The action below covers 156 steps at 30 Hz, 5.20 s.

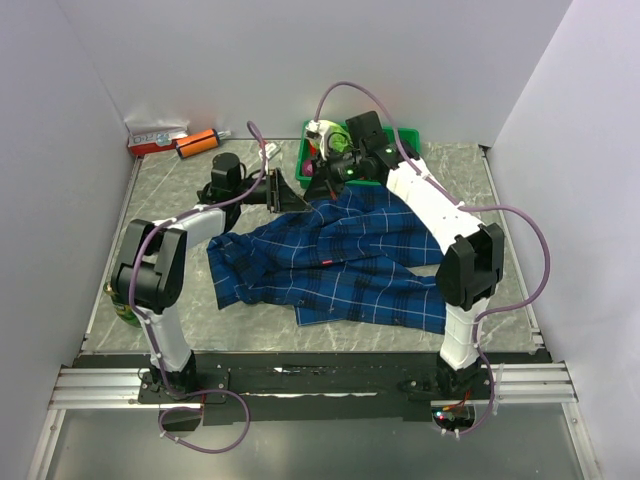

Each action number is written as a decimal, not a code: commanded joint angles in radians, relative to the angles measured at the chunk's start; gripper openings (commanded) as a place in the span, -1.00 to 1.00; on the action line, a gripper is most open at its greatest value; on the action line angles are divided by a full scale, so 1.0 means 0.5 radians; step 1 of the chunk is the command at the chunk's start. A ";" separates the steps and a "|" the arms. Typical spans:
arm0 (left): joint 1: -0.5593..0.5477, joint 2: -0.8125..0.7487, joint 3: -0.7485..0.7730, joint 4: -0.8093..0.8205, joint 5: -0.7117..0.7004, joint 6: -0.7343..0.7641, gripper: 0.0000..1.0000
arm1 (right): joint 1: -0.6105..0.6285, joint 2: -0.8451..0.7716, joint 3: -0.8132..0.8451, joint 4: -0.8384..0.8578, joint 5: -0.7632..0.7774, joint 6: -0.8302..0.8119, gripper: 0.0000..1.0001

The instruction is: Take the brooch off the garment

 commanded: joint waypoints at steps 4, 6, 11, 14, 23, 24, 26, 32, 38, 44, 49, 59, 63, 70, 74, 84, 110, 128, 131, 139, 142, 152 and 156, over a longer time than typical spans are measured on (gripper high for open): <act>0.061 -0.276 0.137 -0.877 -0.060 0.769 0.53 | 0.072 -0.035 0.109 0.097 -0.236 0.093 -1.00; 0.104 -0.346 0.205 -1.178 -0.102 1.159 0.70 | 0.051 -0.034 0.116 0.100 -0.239 0.099 -1.00; 0.220 -0.488 0.184 -1.424 -0.182 1.307 0.93 | 0.011 -0.034 0.091 0.116 -0.242 0.123 -1.00; 0.279 -0.552 0.141 -1.498 -0.286 1.384 0.93 | -0.014 -0.071 0.030 0.119 -0.233 0.108 -1.00; 0.325 -0.537 -0.089 -1.532 -0.640 1.481 0.89 | 0.008 -0.038 -0.295 0.407 -0.239 0.071 -0.45; 0.325 -0.506 -0.114 -1.410 -0.603 1.428 0.86 | 0.017 -0.010 -0.305 0.465 -0.242 0.117 -0.43; 0.322 -0.451 -0.163 -1.308 -0.557 1.266 0.76 | 0.032 0.125 -0.283 0.521 -0.203 0.160 -0.45; 0.267 -0.236 -0.169 -1.430 -0.612 1.356 0.52 | 0.072 0.190 -0.531 0.398 0.107 -0.097 -0.59; 0.227 -0.190 -0.295 -1.471 -0.722 1.400 0.47 | 0.100 0.018 -0.964 0.407 0.337 -0.165 -0.65; 0.184 -0.181 -0.341 -1.547 -0.869 1.486 0.47 | 0.140 -0.022 -0.968 0.404 0.347 -0.171 -0.53; 0.184 -0.227 -0.323 -1.593 -0.916 1.535 0.49 | 0.146 0.008 -0.735 0.413 0.322 -0.165 -0.50; 0.184 -0.288 -0.353 -1.575 -0.888 1.470 0.52 | 0.210 0.232 -0.572 0.407 0.319 -0.119 0.53; 0.193 -0.291 -0.365 -1.547 -0.879 1.397 0.54 | 0.287 0.278 -0.572 0.438 0.432 -0.131 0.53; 0.193 -0.291 -0.356 -1.532 -0.851 1.335 0.55 | 0.406 0.404 -0.532 0.435 0.714 -0.186 0.55; 0.193 -0.319 -0.372 -1.535 -0.860 1.329 0.56 | 0.447 0.429 -0.523 0.444 0.978 -0.177 0.44; 0.221 -0.337 -0.384 -1.520 -0.854 1.323 0.55 | 0.413 0.340 -0.510 0.407 1.077 -0.248 -0.46; 0.233 -0.512 -0.485 -1.287 -0.606 1.335 0.58 | 0.309 -0.110 -0.642 0.382 0.636 -0.245 -1.00; 0.208 -0.549 -0.323 -1.004 -0.238 1.277 0.06 | 0.232 -0.200 -0.464 0.386 0.239 -0.082 -1.00; 0.184 -0.528 -0.307 -1.044 -0.262 1.320 -0.01 | 0.235 -0.200 -0.464 0.395 0.218 -0.067 -1.00; 0.144 -0.491 -0.280 -1.044 -0.235 1.320 -0.24 | 0.226 -0.185 -0.467 0.422 0.193 -0.006 -1.00; 0.138 -0.476 -0.261 -1.053 -0.207 1.332 -0.40 | 0.223 -0.173 -0.458 0.435 0.193 0.007 -1.00; 0.132 -0.429 -0.206 -1.050 -0.121 1.363 -0.97 | 0.226 -0.111 -0.446 0.465 0.221 0.074 -1.00; 0.135 -0.420 -0.185 -1.069 -0.121 1.384 -0.98 | 0.229 -0.078 -0.452 0.468 0.251 0.102 -1.00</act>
